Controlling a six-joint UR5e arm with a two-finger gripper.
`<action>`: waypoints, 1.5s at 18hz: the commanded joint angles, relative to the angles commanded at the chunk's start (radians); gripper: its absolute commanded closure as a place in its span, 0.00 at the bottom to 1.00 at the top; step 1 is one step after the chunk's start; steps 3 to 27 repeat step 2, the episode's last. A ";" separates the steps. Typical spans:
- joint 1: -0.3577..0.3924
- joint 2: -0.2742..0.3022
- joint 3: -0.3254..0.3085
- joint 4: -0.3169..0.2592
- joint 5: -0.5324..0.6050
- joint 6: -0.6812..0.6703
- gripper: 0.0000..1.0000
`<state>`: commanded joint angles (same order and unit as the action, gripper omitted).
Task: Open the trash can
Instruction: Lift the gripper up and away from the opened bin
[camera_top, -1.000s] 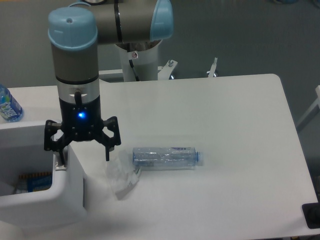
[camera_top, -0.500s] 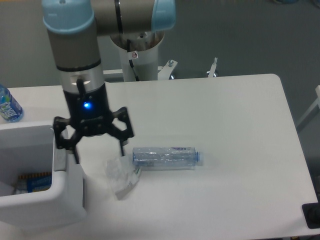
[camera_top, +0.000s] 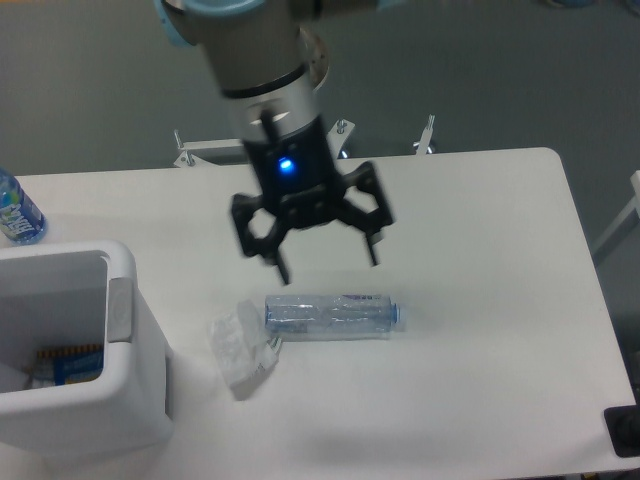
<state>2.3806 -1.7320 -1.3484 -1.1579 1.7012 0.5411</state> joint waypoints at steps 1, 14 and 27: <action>0.012 0.003 -0.002 -0.018 0.000 0.029 0.00; 0.022 0.003 -0.002 -0.032 0.000 0.054 0.00; 0.022 0.003 -0.002 -0.032 0.000 0.054 0.00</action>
